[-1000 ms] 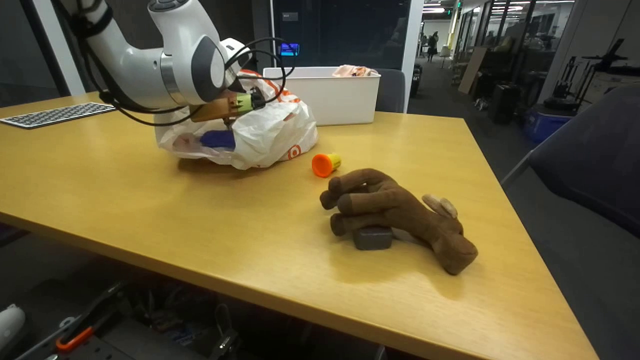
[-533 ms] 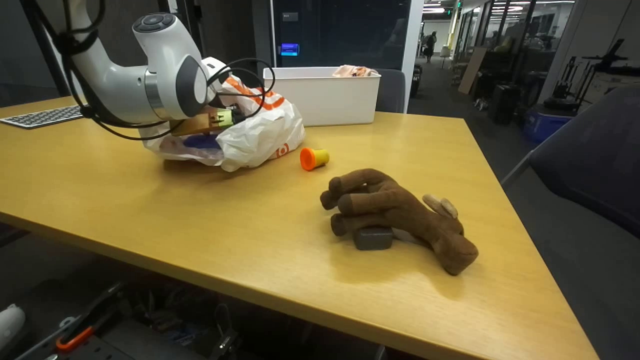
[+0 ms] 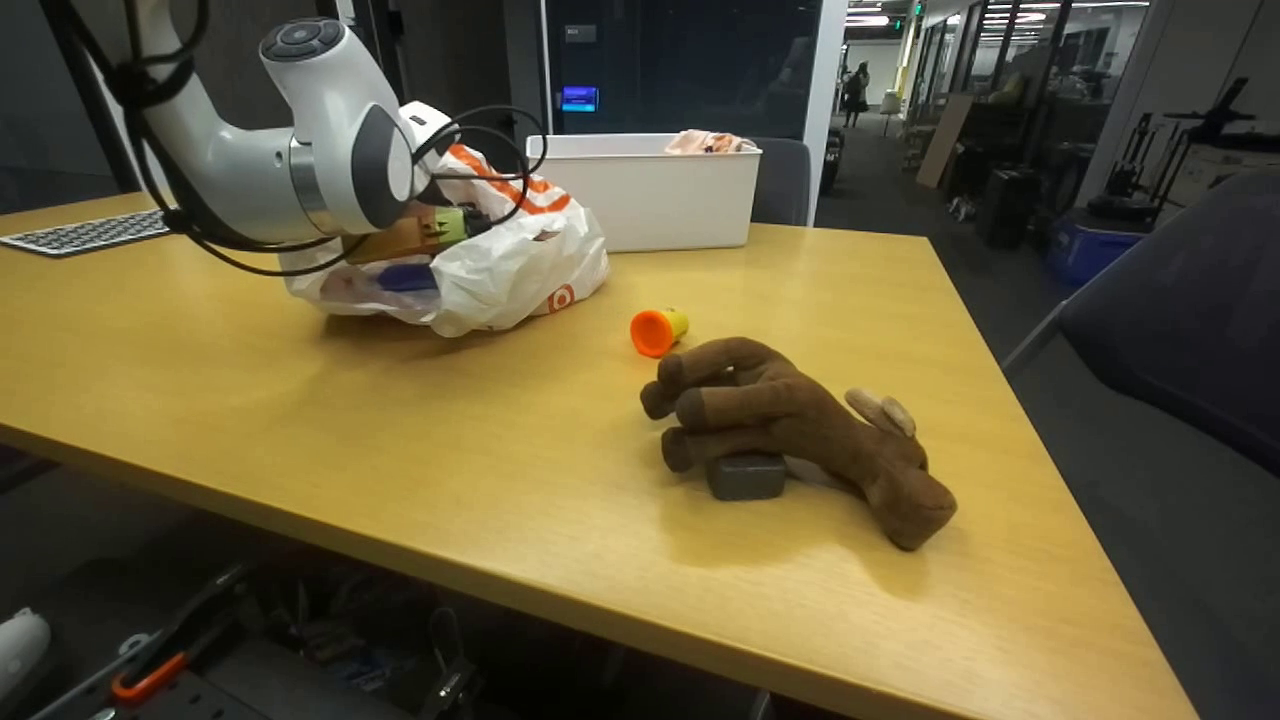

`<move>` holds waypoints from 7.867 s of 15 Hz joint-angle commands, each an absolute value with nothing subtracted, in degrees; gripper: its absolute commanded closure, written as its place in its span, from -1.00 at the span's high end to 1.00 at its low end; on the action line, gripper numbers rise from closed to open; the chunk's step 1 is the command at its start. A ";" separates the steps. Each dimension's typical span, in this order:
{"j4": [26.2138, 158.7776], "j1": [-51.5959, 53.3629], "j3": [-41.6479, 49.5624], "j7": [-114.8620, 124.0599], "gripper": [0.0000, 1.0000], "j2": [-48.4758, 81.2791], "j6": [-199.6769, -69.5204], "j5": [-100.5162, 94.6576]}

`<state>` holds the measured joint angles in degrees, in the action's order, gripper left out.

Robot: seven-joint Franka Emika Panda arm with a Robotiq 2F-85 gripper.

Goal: Remove the items from the plastic bag and place them on the table.

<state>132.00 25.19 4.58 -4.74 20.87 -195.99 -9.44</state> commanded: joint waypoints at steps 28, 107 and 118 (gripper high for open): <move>127.27 41.62 23.01 -4.10 1.00 21.42 -186.58 -5.93; 142.95 6.27 2.74 -4.41 0.33 -39.92 -121.61 6.01; 143.54 11.39 -1.76 -10.91 1.00 -15.97 -136.82 9.06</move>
